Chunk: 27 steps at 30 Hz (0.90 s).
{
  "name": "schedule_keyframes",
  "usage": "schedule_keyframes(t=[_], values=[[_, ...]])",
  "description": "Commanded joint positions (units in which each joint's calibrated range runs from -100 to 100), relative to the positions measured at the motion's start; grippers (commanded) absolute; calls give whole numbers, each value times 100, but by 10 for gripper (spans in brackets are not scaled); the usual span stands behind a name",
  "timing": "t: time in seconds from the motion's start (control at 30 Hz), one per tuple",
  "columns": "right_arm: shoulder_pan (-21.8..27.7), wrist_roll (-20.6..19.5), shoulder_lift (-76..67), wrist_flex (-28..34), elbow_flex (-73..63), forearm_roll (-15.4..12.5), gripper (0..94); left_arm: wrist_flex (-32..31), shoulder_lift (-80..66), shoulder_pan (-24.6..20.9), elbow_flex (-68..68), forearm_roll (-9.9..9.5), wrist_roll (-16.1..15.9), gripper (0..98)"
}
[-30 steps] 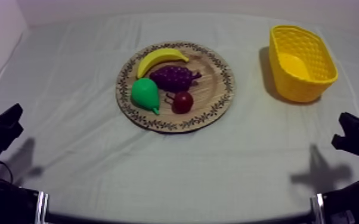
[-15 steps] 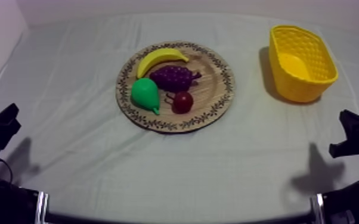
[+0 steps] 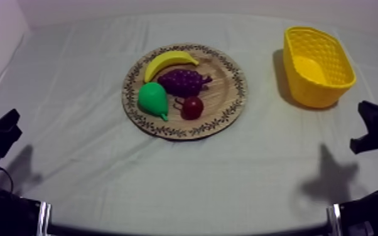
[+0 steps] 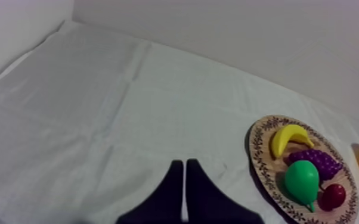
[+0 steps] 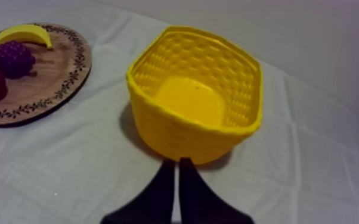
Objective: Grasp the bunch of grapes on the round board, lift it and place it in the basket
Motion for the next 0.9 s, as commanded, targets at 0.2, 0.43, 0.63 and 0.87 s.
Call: schedule_keyframes(t=[0.2, 0.43, 0.63, 0.87], values=[[-122, 347, 1346, 343, -1745, -314, 5, -2, 0, 2, -2, 0, 0, 0], [-326, 601, 2313, 595, -3006, -525, 5, -2, 0, 2, -2, 0, 0, 0], [-607, 532, 3187, 745, -4065, -463, 5, -2, 0, 2, -2, 0, 0, 0], [-960, 472, 4179, 1150, -5321, -435, 5, -2, 0, 2, -2, 0, 0, 0]])
